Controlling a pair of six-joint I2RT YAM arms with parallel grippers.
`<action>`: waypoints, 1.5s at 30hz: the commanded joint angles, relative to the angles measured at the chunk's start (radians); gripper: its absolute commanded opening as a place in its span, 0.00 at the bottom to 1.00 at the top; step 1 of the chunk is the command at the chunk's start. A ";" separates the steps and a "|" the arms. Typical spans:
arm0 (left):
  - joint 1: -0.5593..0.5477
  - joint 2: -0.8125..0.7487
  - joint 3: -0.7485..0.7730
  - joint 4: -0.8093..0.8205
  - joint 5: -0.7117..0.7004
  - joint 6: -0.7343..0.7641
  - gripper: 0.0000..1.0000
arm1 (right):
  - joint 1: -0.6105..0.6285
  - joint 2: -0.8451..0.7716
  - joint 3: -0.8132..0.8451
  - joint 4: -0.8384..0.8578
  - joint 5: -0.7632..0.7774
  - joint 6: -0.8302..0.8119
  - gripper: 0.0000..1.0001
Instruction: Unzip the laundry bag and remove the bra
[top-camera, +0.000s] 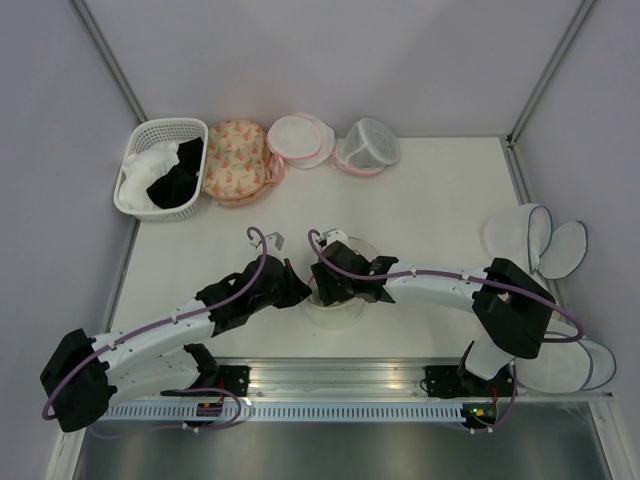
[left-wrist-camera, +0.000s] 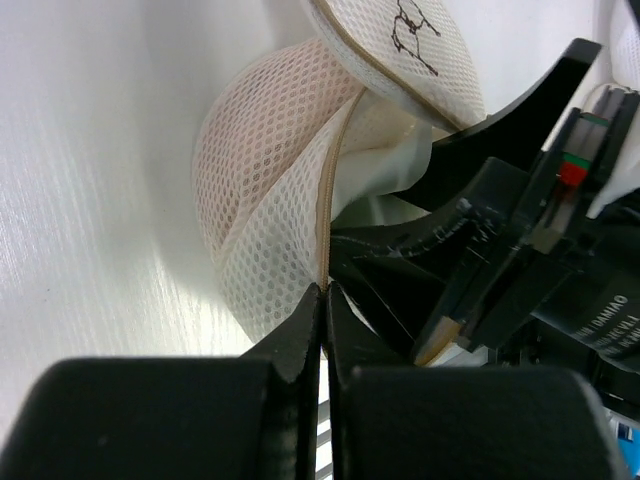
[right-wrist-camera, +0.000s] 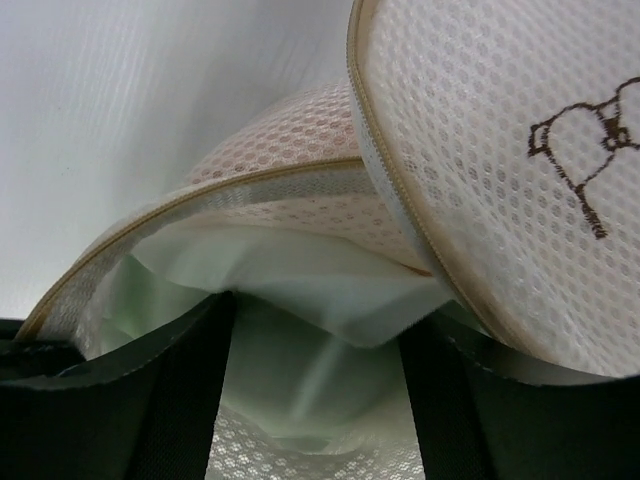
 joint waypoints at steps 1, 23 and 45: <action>-0.006 -0.013 -0.013 0.007 -0.027 -0.036 0.02 | 0.000 0.054 -0.053 0.053 -0.064 0.031 0.69; -0.006 -0.042 -0.038 -0.003 -0.040 -0.053 0.02 | 0.000 -0.349 -0.104 0.162 -0.313 0.048 0.00; -0.006 -0.051 -0.030 -0.005 -0.032 -0.059 0.02 | -0.001 -0.632 -0.191 0.619 0.184 0.103 0.00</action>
